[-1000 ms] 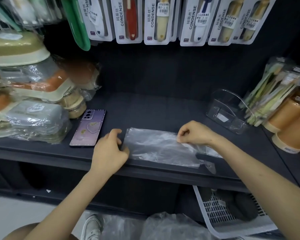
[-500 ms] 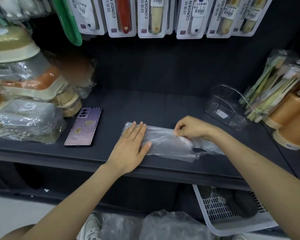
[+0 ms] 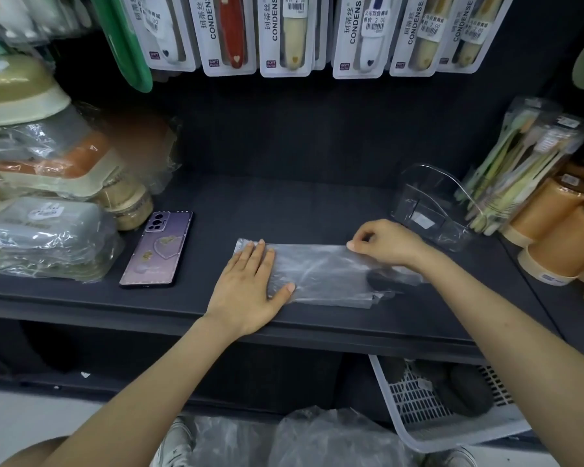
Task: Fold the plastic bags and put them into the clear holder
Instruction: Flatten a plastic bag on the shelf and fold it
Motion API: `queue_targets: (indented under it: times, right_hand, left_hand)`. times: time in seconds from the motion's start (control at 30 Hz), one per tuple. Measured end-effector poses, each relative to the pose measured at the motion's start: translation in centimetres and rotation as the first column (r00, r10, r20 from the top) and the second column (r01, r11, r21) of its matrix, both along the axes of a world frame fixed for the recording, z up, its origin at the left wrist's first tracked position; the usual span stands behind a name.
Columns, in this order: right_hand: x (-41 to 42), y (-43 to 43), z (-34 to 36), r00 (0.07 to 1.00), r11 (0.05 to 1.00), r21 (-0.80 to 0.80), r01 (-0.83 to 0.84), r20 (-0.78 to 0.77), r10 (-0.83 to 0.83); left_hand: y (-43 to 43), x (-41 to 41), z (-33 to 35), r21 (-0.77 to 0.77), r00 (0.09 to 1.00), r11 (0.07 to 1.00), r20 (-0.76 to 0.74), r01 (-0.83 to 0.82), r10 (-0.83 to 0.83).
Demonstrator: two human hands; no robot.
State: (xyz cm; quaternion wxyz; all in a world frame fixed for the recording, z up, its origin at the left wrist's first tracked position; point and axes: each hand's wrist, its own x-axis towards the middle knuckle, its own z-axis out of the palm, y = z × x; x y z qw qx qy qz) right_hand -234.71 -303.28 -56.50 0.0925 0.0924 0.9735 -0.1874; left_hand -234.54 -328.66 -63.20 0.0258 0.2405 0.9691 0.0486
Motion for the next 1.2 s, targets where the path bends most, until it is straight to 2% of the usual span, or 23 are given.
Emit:
queue_targets:
  times: [0.07, 0.1, 0.17, 0.2, 0.27, 0.3, 0.4, 0.63, 0.7, 0.77, 0.83, 0.9, 0.97, 1.1, 1.17, 1.2]
  right_hand:
    - [0.8, -0.9, -0.1, 0.988, 0.927, 0.373, 0.033, -0.153, 0.026]
    - [1.2, -1.9, -0.4, 0.967, 0.895, 0.444, 0.040, -0.244, 0.078]
    - [2.2, -5.0, -1.2, 0.900, 0.908, 0.419, -0.025, -0.387, 0.203]
    - [2.7, -6.7, -1.8, 0.884, 0.908, 0.406, -0.106, -0.380, 0.273]
    - [3.4, -9.0, -3.4, 0.910, 0.875, 0.408, -0.259, -0.200, 0.363]
    - [3.7, -9.2, -4.3, 0.928, 0.874, 0.390, -0.291, -0.108, 0.357]
    - [4.5, -7.0, -5.8, 0.971, 0.927, 0.314, -0.206, -0.050, 0.233]
    - [8.1, 0.2, -5.2, 0.998, 0.906, 0.419, 0.065, -0.036, -0.055]
    - [7.7, -1.7, -4.6, 0.990, 0.891, 0.449, 0.069, -0.139, -0.007]
    - [6.7, -5.5, -4.5, 0.972, 0.911, 0.411, -0.042, -0.194, 0.133]
    - [5.6, -8.6, -5.3, 0.954, 0.919, 0.354, -0.176, -0.168, 0.247]
    - [5.0, -8.8, -5.8, 0.958, 0.926, 0.303, -0.228, -0.103, 0.269]
    - [5.2, -6.5, -6.1, 0.967, 0.932, 0.290, -0.219, -0.067, 0.248]
    - [7.2, -0.8, -6.4, 0.991, 0.928, 0.367, -0.068, -0.081, 0.105]
    - [8.3, -0.2, -5.8, 0.970, 0.915, 0.402, -0.040, -0.206, 0.133]
    - [8.9, -0.4, -5.5, 0.929, 0.913, 0.402, -0.067, -0.309, 0.204]
  left_hand:
    - [0.0, 0.0, 0.0, -0.006, 1.000, 1.000, 0.009, -0.001, 0.001]
    - [0.0, 0.1, 0.0, -0.008, 1.000, 1.000, 0.012, 0.000, 0.000]
    - [0.0, 0.1, 0.0, -0.004, 1.000, 1.000, 0.019, 0.009, -0.009]
    - [0.0, 0.1, 0.0, 0.003, 1.000, 1.000, 0.022, 0.012, -0.012]
    - [0.0, 0.1, 0.1, 0.008, 0.999, 1.000, 0.031, 0.017, -0.017]
    - [0.0, 0.1, 0.2, 0.003, 0.999, 1.000, 0.039, 0.016, -0.016]
    - [0.1, 0.1, 0.4, -0.004, 0.998, 1.000, 0.064, -0.007, 0.008]
    - [0.0, 0.1, 0.4, -0.042, 0.998, 0.999, 0.053, -0.013, 0.015]
    - [0.0, 0.0, 0.3, -0.065, 0.999, 0.998, 0.036, -0.008, 0.010]
    - [0.0, 0.0, 0.3, -0.067, 0.999, 0.998, 0.042, -0.010, 0.013]
    - [0.0, 0.0, 0.3, -0.050, 0.998, 0.999, 0.058, -0.015, 0.018]
    - [-0.1, 0.0, 0.2, -0.045, 0.998, 0.999, 0.062, -0.018, 0.020]
    - [-0.1, 0.0, 0.2, -0.060, 0.998, 0.998, 0.057, -0.014, 0.018]
    - [-0.1, -0.1, 0.2, -0.060, 0.999, 0.998, 0.035, -0.008, 0.010]
    - [-0.2, 0.0, 0.2, -0.056, 0.999, 0.998, 0.047, -0.005, 0.008]
    - [-0.2, 0.0, 0.2, -0.050, 0.998, 0.999, 0.056, -0.007, 0.010]
